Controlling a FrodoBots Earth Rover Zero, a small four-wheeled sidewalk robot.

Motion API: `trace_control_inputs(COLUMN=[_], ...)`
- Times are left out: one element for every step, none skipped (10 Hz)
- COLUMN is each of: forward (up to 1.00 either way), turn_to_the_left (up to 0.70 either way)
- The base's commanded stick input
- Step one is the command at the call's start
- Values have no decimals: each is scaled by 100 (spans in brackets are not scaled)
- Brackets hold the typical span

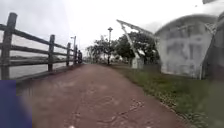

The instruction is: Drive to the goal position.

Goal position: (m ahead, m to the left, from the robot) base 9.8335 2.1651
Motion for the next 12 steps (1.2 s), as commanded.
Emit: trace_control_inputs(forward=[85, 85, 85, 85, 85, 85, 85, 85, 85, 85, 85, 85], turn_to_the_left=[0, 0, 1, 2, 2, 3, 2, 3, 2, 0, 0, 0])
